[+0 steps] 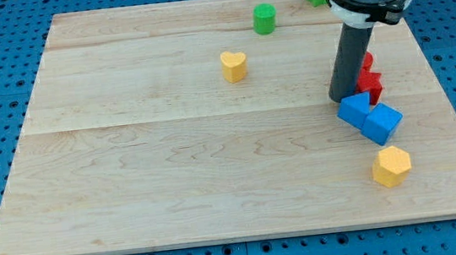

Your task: Move the blue blocks to the bottom side of the red blocks

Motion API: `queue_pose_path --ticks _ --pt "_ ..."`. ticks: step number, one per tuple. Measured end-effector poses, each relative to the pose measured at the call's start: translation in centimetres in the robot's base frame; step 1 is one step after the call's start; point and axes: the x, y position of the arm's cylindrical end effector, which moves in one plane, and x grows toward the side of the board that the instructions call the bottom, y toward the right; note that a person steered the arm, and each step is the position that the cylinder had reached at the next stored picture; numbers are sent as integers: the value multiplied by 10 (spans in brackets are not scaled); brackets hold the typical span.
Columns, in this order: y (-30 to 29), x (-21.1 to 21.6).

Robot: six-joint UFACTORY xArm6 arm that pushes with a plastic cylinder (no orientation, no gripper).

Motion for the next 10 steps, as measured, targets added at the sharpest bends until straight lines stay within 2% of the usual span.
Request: queue_pose_path --ticks 2,3,6,10 --pt "-31 16" --pt "-31 29" --pt "-29 31" --pt "26 25"
